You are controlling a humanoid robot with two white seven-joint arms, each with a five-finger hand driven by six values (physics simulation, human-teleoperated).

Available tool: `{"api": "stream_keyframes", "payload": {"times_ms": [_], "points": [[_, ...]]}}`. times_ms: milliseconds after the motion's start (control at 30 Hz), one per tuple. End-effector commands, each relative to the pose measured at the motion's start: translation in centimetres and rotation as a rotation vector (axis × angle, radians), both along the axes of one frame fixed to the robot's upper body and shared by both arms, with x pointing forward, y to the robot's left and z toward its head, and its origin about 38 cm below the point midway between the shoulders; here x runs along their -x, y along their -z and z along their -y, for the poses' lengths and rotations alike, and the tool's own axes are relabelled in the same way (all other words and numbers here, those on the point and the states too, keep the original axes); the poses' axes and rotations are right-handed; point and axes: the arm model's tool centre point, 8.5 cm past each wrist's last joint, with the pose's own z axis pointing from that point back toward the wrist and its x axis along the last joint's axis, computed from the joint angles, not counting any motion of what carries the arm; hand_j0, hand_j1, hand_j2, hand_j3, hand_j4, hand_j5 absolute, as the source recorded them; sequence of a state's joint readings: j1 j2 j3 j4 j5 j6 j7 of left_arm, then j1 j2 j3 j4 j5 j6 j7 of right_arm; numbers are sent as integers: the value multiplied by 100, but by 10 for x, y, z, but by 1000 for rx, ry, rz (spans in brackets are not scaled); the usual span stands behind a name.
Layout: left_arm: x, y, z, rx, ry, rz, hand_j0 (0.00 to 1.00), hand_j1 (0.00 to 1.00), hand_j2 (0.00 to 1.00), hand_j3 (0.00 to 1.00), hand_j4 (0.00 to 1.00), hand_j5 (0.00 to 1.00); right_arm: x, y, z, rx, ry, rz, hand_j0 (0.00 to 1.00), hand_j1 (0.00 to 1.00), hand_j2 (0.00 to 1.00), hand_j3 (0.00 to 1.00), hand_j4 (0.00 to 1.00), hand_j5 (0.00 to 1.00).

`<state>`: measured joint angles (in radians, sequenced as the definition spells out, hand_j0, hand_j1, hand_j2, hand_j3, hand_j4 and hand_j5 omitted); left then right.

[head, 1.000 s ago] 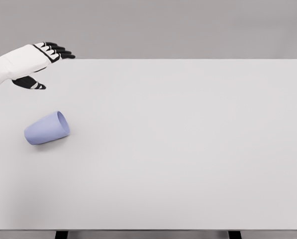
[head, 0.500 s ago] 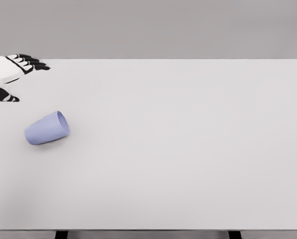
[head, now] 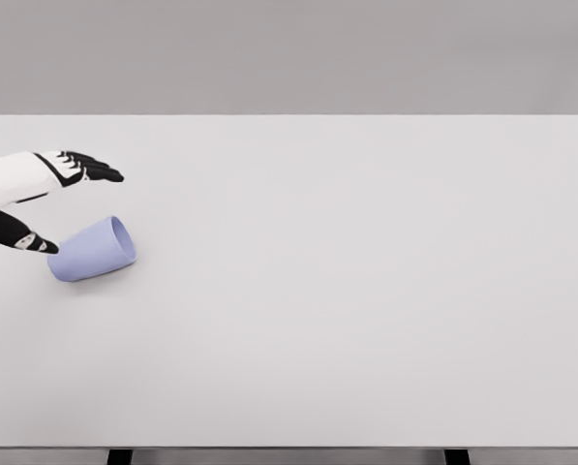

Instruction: Flip the cup with left arm and place it on the table

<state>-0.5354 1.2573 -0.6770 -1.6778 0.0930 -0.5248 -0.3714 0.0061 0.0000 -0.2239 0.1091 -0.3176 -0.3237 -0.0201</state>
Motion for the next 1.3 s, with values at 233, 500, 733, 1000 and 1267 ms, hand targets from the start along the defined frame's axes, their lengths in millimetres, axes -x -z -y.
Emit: {"api": "stream_keyframes", "payload": {"times_ms": [233,500,733,1000,1267], "points": [[12,-11,-5,36,-129,-147,100,100,100,100,100,100,0,0,0,0,2,0,100,100,100,100,100,100],[-3,9,-5,91,-353,-294,100,100,100,100,100,100,0,0,0,0,2,0,100,100,100,100,100,100],[-7,9,-7,172,-410,-267,100,100,100,100,100,100,0,0,0,0,2,0,100,100,100,100,100,100],[-4,13,-5,180,-380,-267,100,100,100,100,100,100,0,0,0,0,0,0,100,100,100,100,100,100],[-3,11,-10,170,-392,-263,100,100,100,100,100,100,0,0,0,0,0,0,100,100,100,100,100,100]]}}
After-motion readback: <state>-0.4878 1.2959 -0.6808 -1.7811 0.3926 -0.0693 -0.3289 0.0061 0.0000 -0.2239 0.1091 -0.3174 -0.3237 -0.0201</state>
